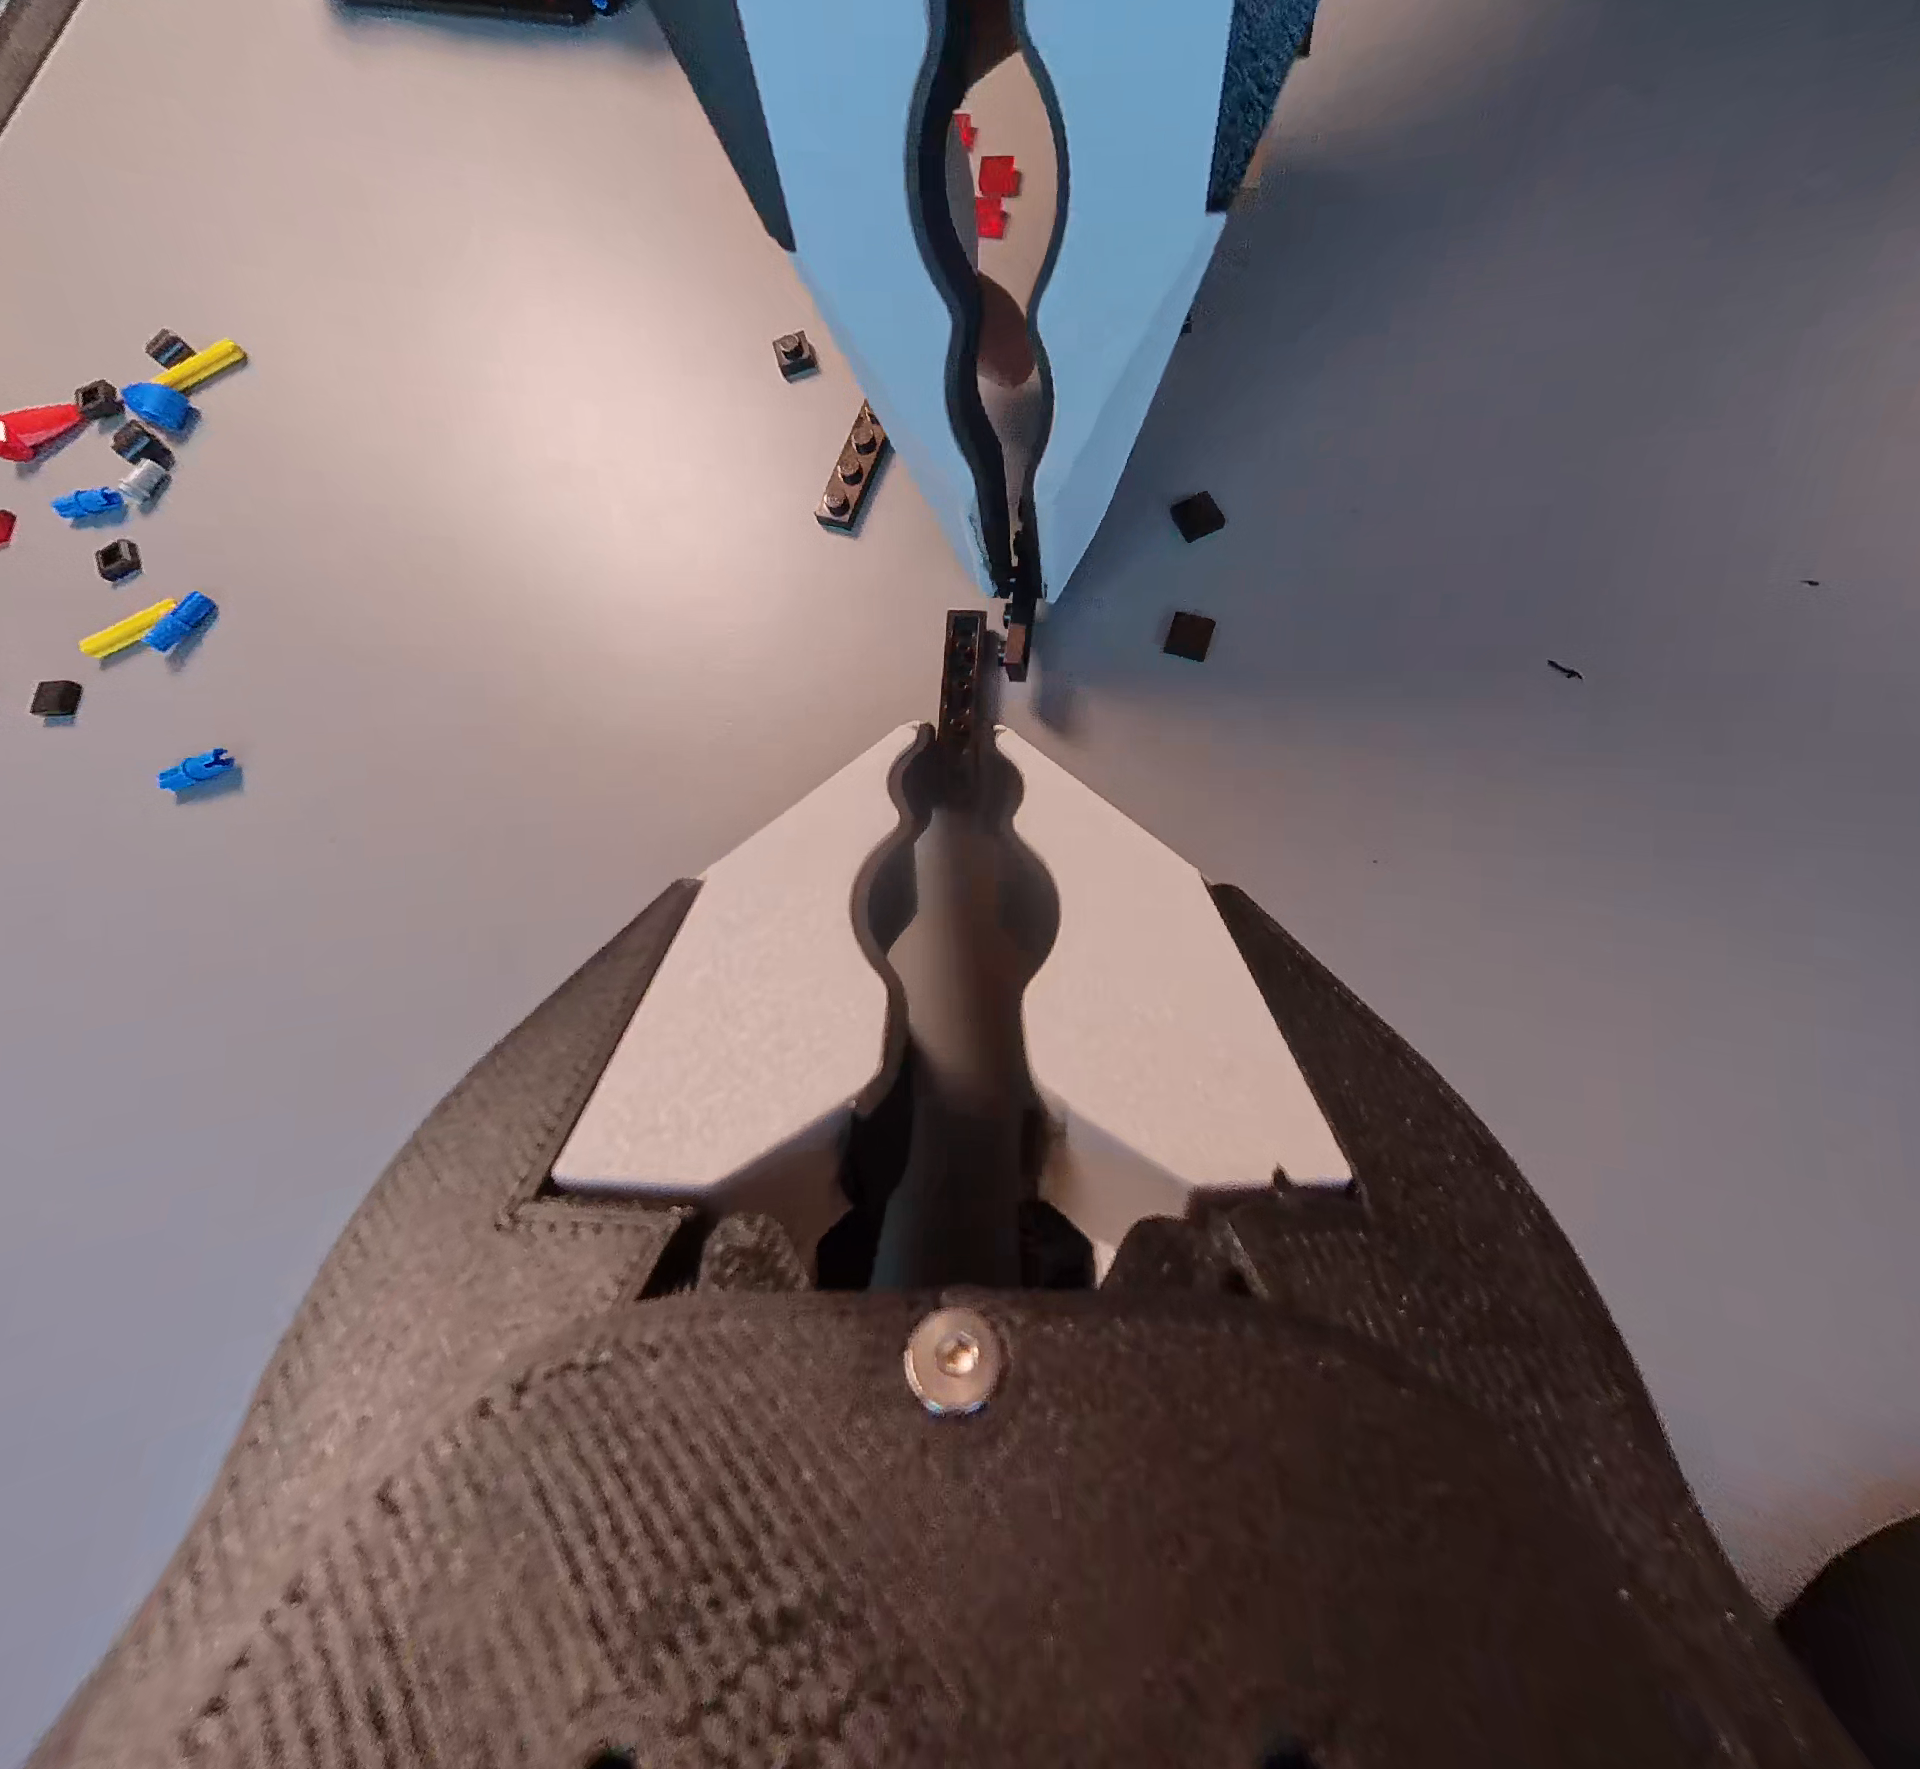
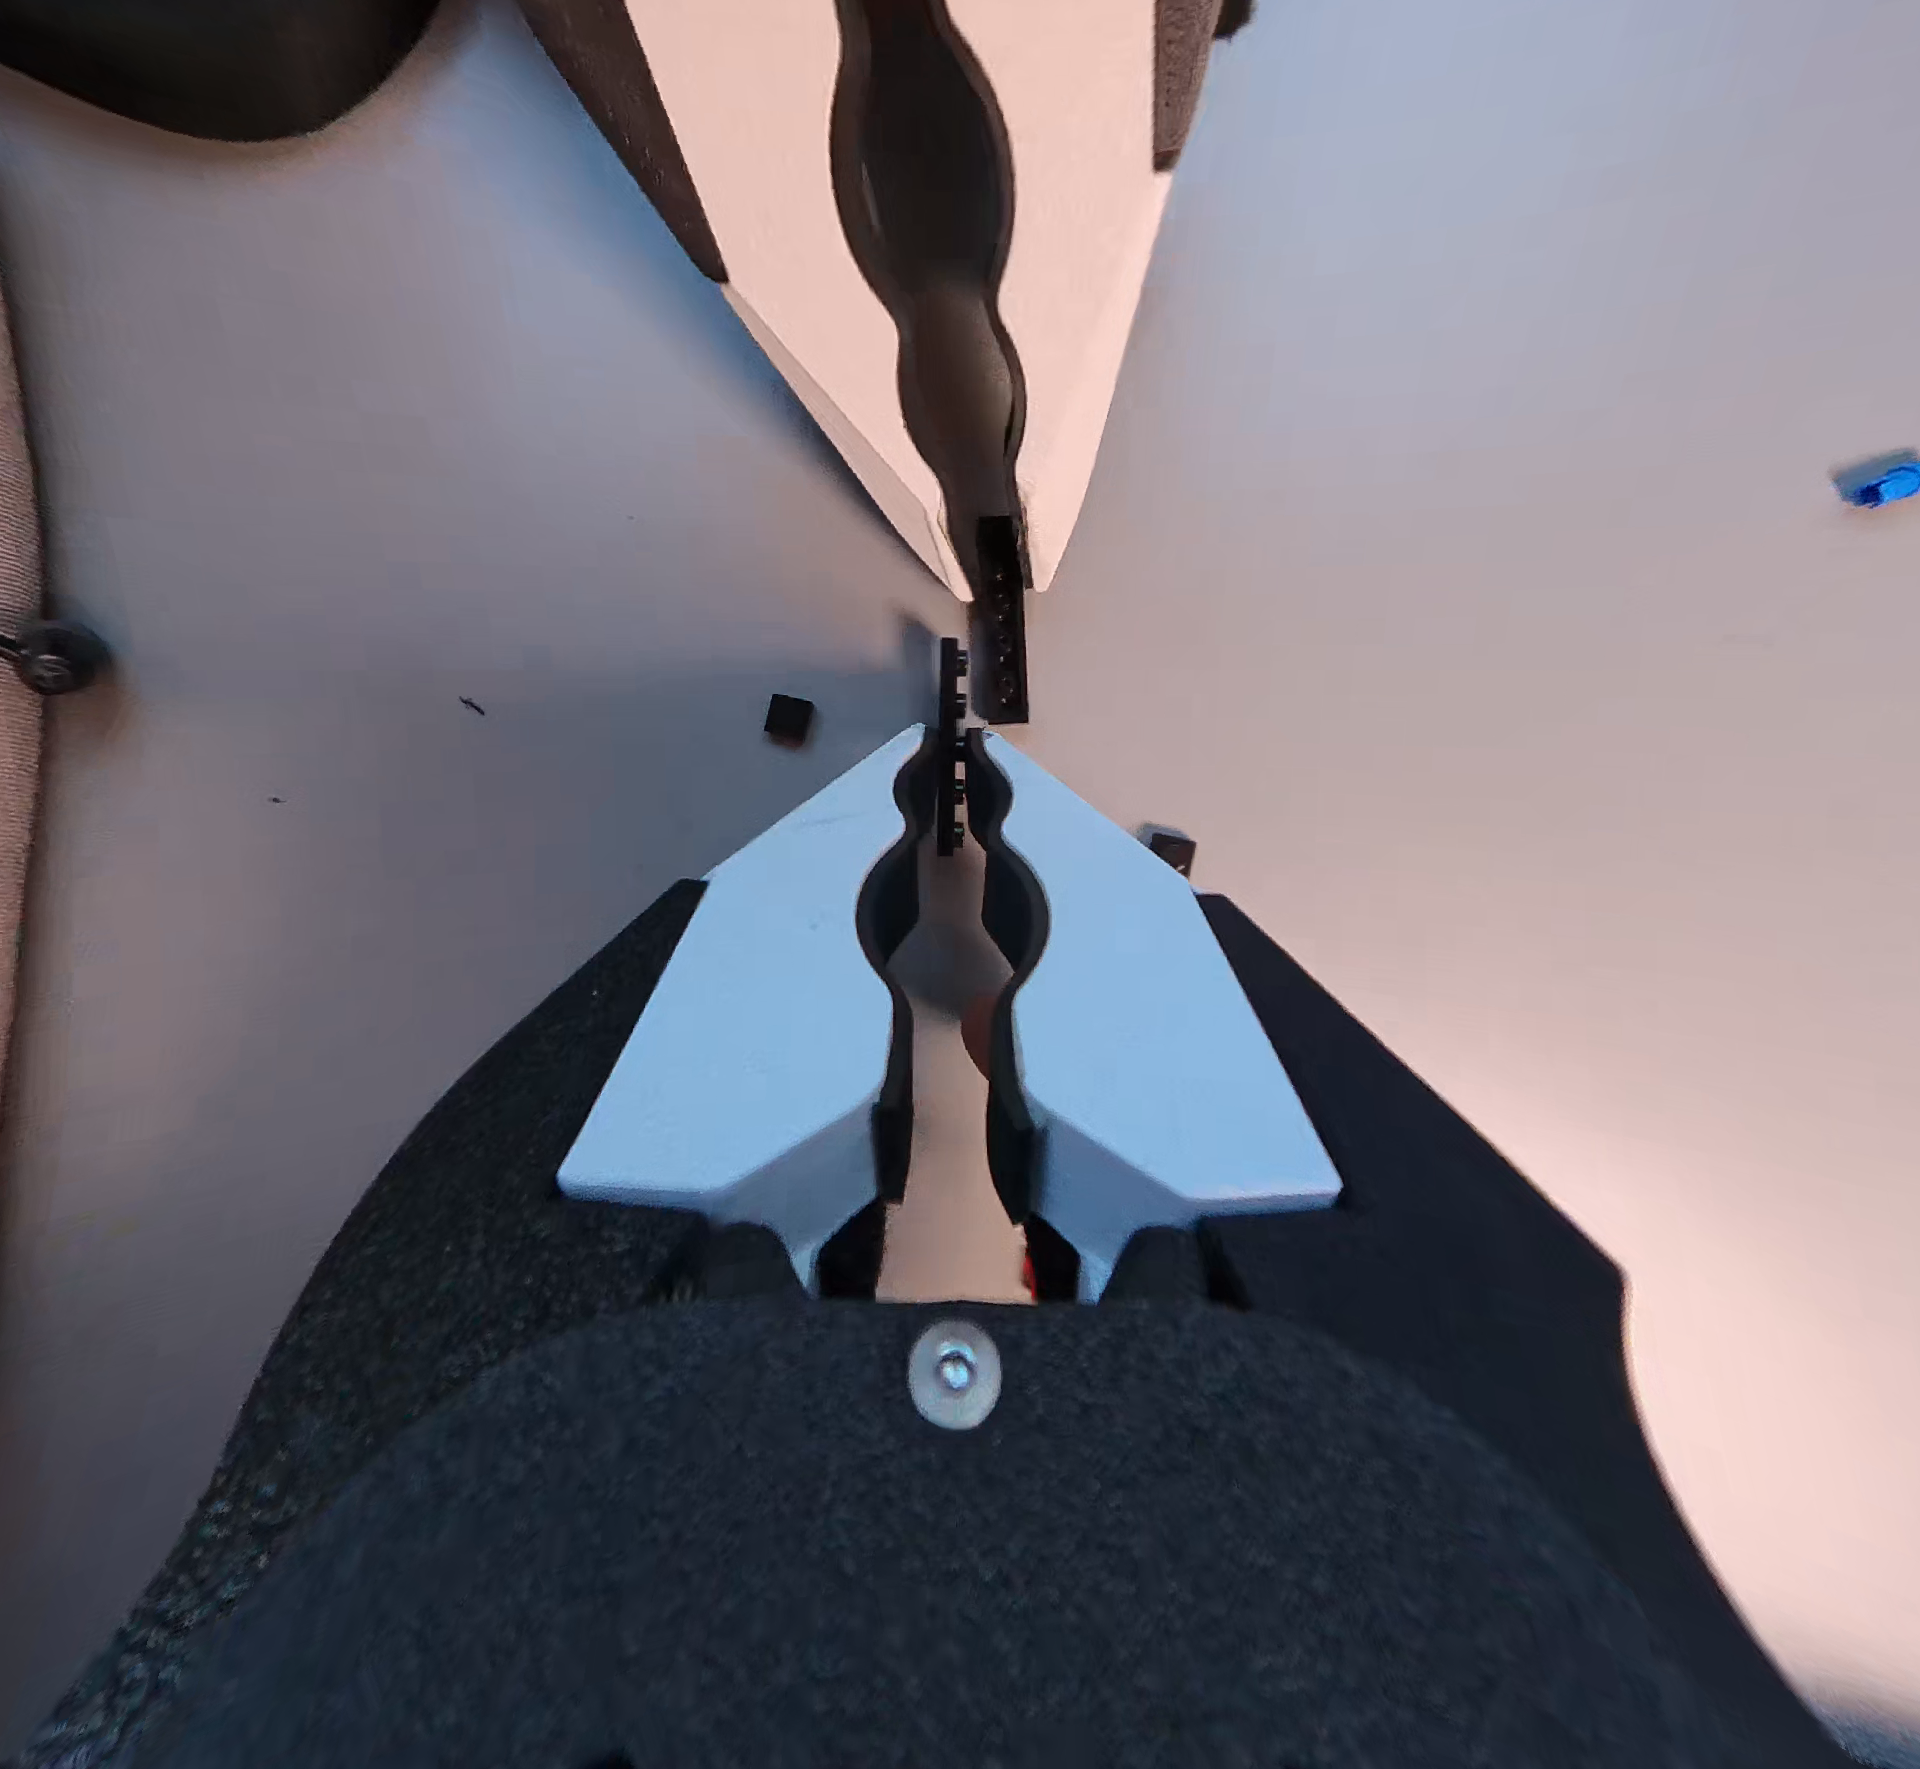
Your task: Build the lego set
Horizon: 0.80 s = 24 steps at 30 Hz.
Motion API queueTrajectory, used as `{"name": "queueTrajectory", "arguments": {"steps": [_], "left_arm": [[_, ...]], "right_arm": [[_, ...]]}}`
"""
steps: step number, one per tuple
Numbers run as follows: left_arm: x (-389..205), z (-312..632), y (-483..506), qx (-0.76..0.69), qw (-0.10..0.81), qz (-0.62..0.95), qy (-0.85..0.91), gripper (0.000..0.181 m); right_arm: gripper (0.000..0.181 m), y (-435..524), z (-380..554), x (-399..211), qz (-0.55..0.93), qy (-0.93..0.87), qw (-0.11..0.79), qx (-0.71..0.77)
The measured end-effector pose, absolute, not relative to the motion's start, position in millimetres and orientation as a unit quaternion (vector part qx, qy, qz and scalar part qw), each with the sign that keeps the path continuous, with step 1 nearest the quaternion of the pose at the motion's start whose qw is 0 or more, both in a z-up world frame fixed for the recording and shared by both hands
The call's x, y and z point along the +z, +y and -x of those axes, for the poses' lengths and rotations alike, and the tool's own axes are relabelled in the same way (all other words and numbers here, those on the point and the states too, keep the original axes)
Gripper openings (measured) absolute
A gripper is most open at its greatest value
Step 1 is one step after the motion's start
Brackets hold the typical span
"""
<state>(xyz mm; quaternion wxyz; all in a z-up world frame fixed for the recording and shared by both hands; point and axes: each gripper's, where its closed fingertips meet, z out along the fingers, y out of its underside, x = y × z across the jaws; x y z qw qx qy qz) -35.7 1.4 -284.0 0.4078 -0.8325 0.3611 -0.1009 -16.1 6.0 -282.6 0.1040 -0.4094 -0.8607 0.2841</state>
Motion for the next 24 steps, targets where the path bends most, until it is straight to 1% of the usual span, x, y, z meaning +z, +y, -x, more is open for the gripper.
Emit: {"name": "queueTrajectory", "arguments": {"steps": [6,10,14,16,18,21,23,24], "left_arm": [[-283.9,31.6,-0.8,-0.103,0.412,0.822,0.378,0.007],[-277.8,29.1,-0.8,-0.112,0.430,0.811,0.381,0.020],[-271.2,24.5,3.4,-0.104,0.451,0.795,0.391,0.020],[-271.8,24.5,5.7,-0.086,0.455,0.791,0.400,0.016],[-269.8,23.9,6.8,-0.072,0.464,0.782,0.409,0.006],[-267.5,24.4,6.6,-0.075,0.464,0.784,0.405,0.005],[-266.4,26.6,6.5,-0.103,0.455,0.799,0.379,0.005],[-264.3,27.6,7.2,-0.125,0.454,0.806,0.358,0.005]], "right_arm": [[0.002,8.3,14.2,-282.4,0.449,-0.832,0.001,0.326],[0.002,6.1,17.7,-278.5,0.458,-0.817,-0.034,0.348],[0.002,6.8,20.9,-278.5,0.462,-0.811,-0.040,0.358],[0.002,4.7,21.2,-275.7,0.461,-0.805,-0.047,0.372],[0.002,4.1,22.0,-273.2,0.461,-0.799,-0.051,0.383],[0.003,5.0,23.7,-267.3,0.459,-0.790,-0.048,0.404],[0.013,8.5,26.6,-261.1,0.446,-0.794,-0.016,0.412],[0.019,12.6,28.4,-259.1,0.431,-0.807,0.021,0.404]]}}
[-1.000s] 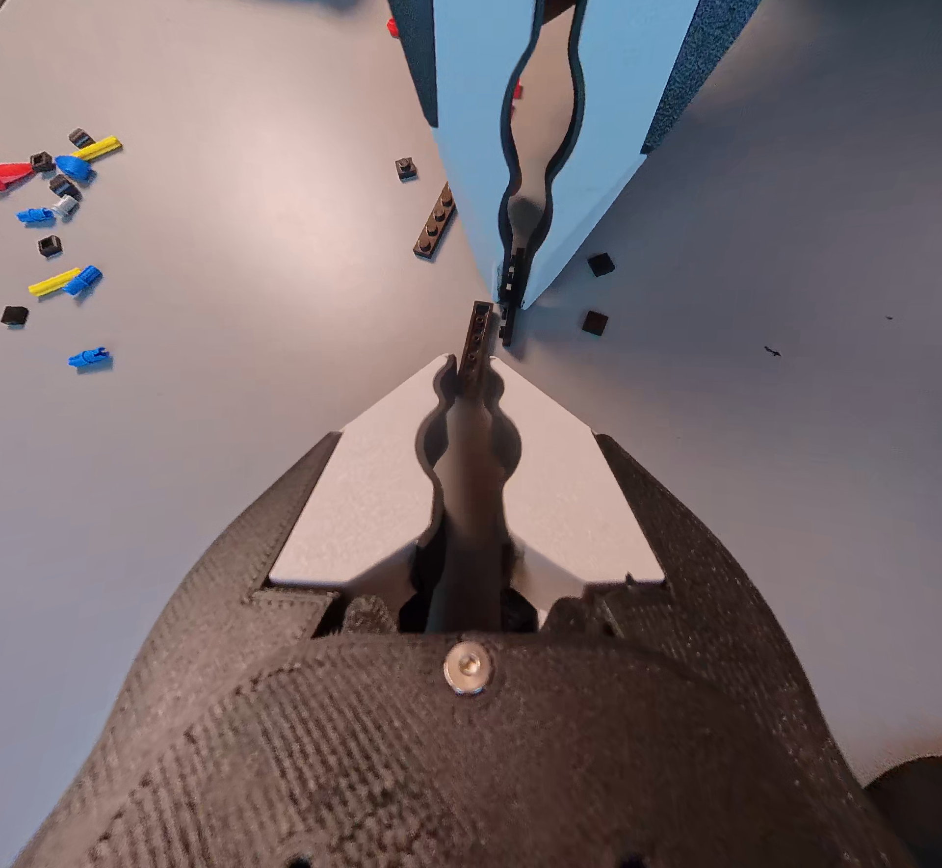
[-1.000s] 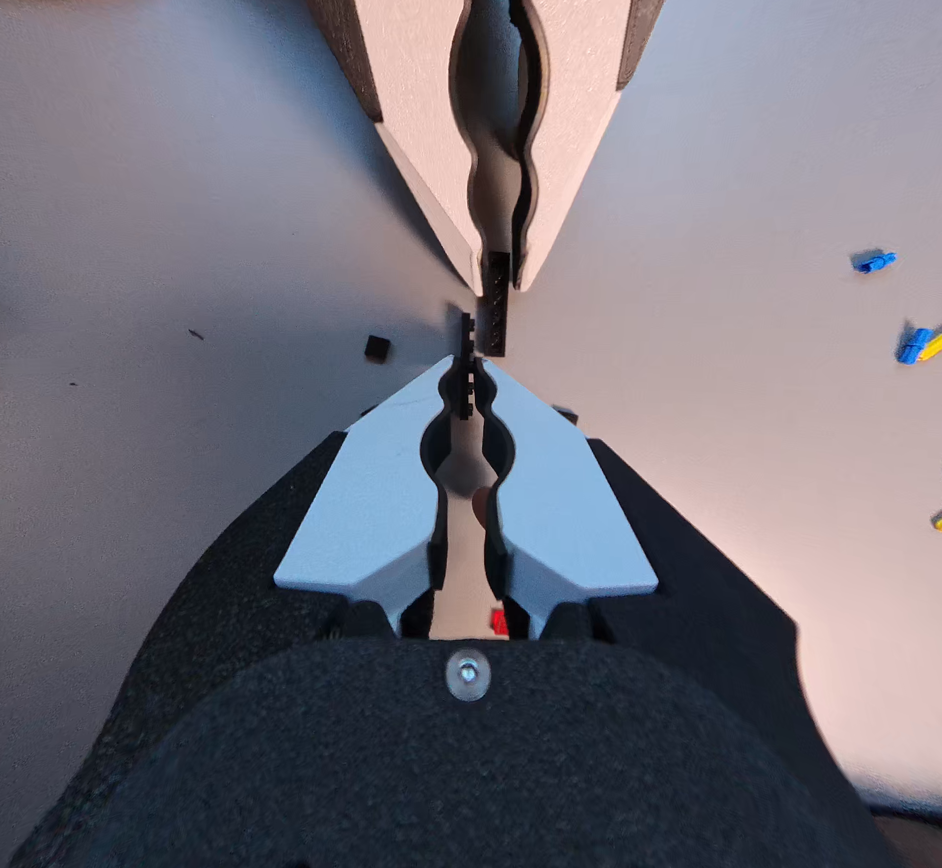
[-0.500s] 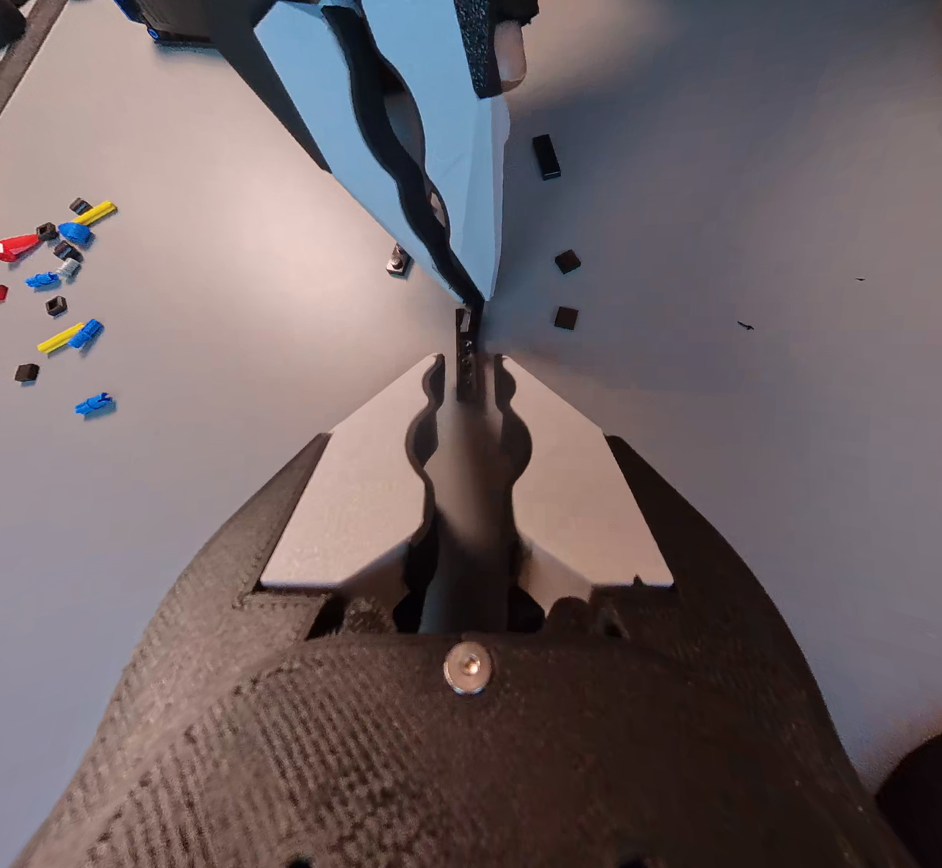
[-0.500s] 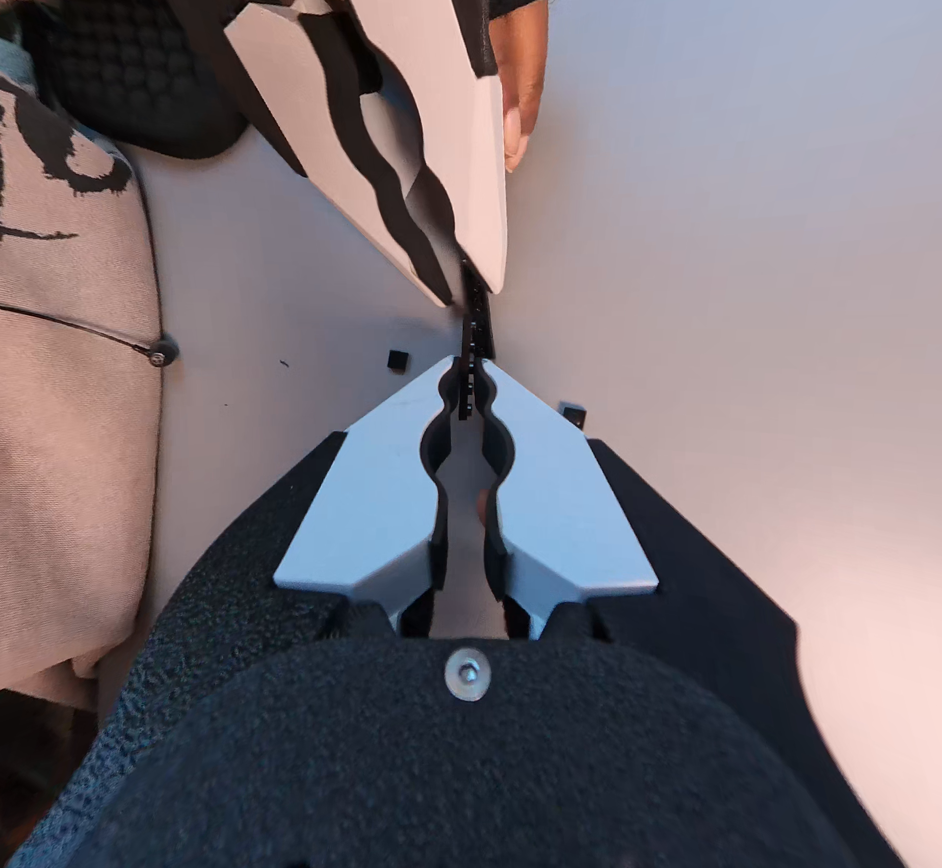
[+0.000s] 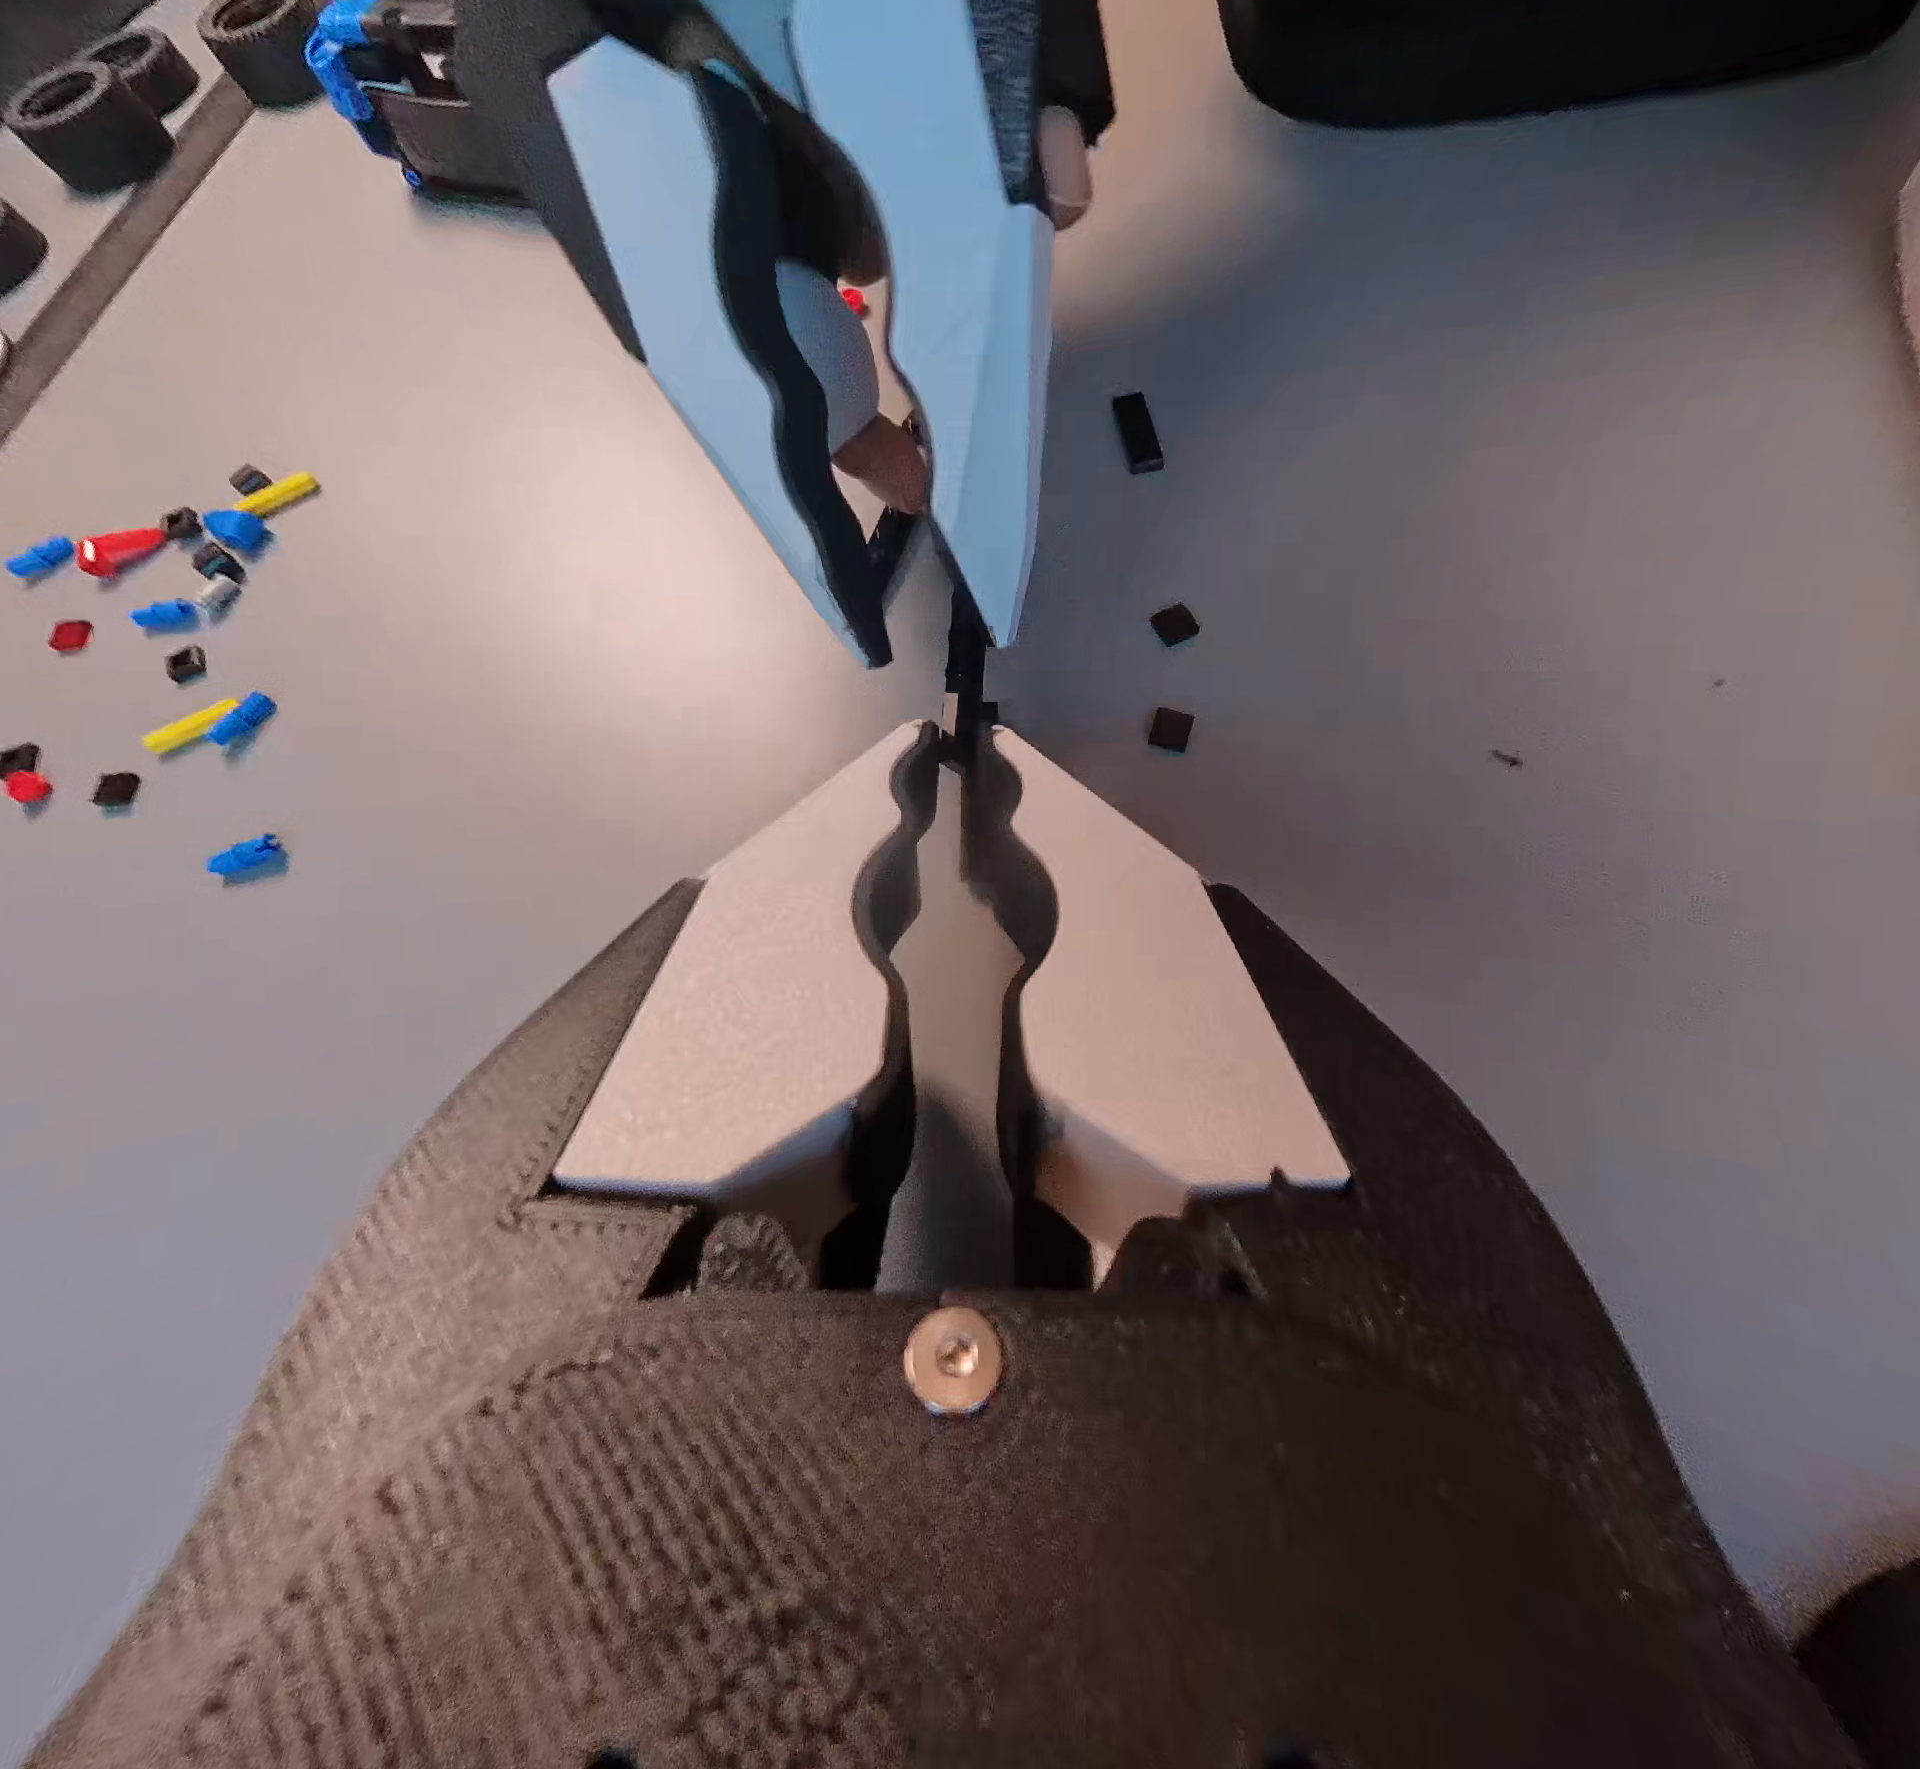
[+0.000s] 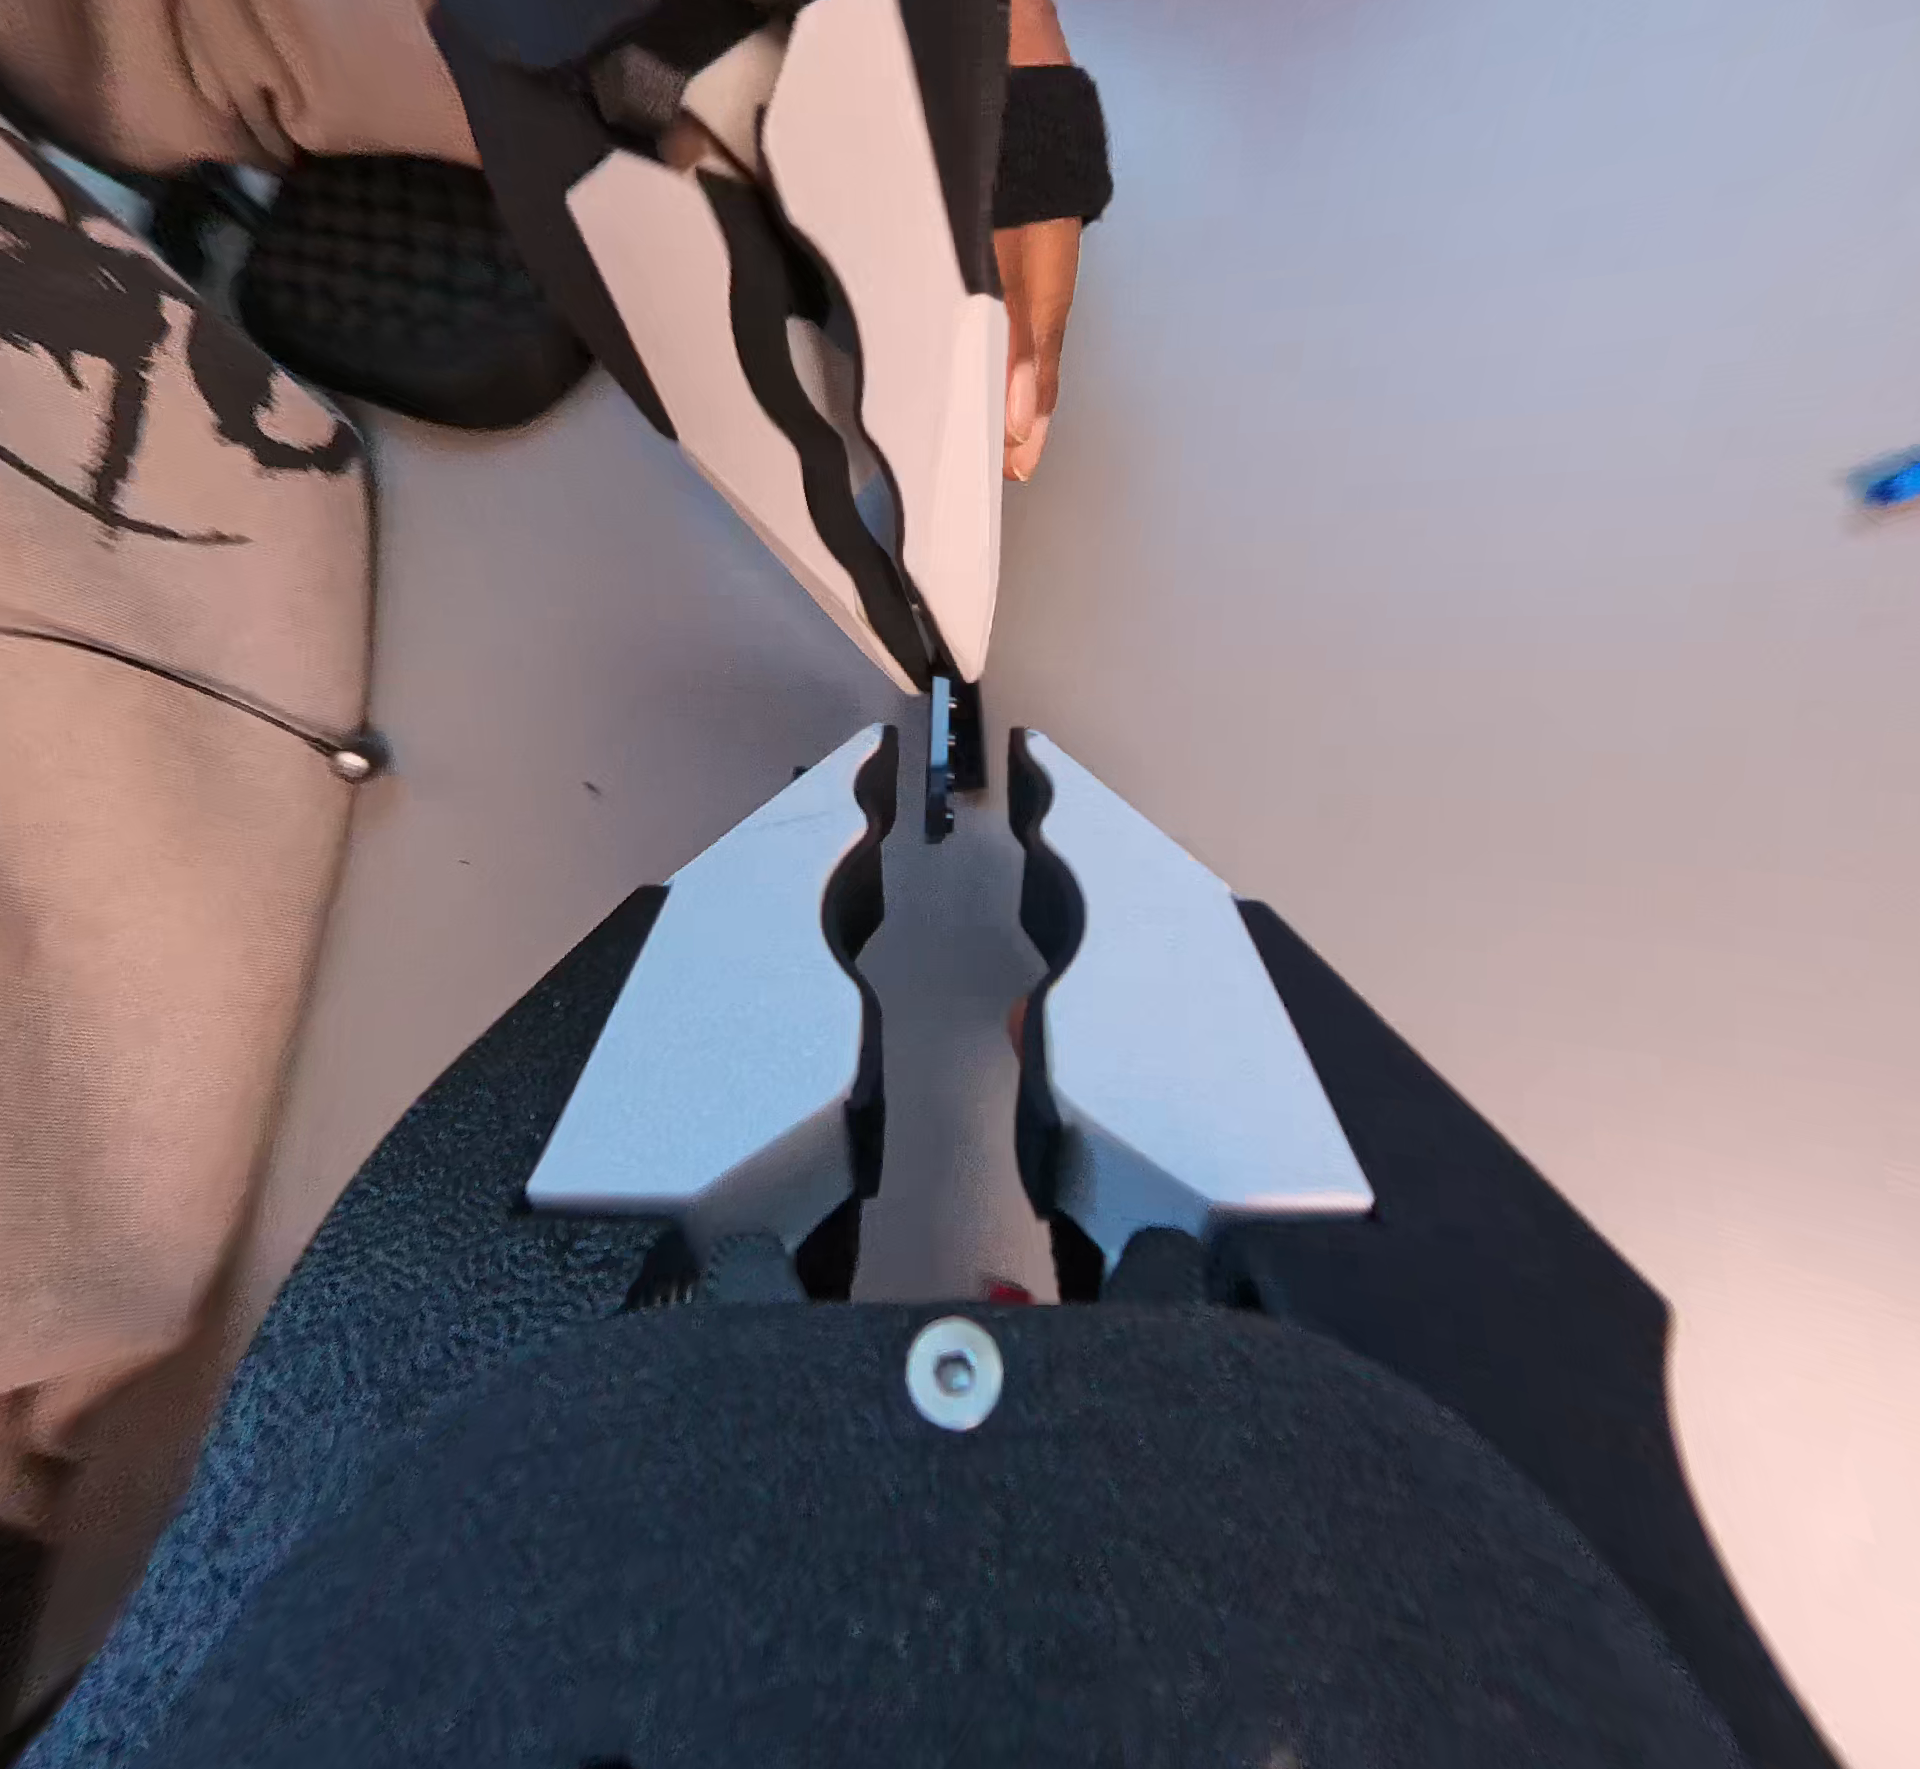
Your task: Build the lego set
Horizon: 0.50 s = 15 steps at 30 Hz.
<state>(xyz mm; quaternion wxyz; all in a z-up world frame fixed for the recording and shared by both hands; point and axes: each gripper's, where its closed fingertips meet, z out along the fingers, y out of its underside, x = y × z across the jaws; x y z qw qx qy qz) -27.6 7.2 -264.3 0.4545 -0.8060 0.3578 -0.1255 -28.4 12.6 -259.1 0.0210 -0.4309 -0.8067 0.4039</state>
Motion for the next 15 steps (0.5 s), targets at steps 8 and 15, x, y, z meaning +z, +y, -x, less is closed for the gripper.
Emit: {"name": "queueTrajectory", "arguments": {"steps": [8,15], "left_arm": [[-260.1,26.7,7.2,-0.286,0.404,0.838,0.231,0.005],[-257.2,23.3,5.9,-0.327,0.393,0.834,0.208,0.004]], "right_arm": [[0.014,11.8,29.1,-255.5,0.283,-0.878,0.226,0.312],[0.006,8.5,27.5,-259.0,0.282,-0.881,0.212,0.315]]}}
